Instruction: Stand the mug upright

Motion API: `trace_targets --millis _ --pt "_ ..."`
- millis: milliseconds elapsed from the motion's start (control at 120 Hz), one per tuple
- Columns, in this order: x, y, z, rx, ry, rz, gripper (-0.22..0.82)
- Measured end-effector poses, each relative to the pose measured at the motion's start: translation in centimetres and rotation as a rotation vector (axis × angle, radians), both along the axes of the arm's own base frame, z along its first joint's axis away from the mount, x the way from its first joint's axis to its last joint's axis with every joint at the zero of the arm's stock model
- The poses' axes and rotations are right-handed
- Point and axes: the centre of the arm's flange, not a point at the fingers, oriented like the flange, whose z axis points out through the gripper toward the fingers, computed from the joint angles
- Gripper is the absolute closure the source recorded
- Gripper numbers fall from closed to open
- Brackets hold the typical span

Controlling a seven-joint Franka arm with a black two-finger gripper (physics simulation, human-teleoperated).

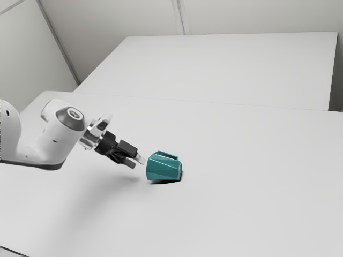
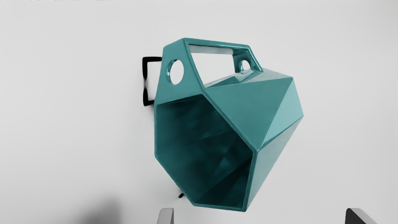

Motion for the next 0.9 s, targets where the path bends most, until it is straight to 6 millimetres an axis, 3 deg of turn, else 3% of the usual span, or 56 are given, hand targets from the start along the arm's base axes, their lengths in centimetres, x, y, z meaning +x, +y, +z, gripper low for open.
trace_targets --millis 900 --pt "2.0 -1.1 -2.7 -0.107 -0.083 -0.051 0.0"
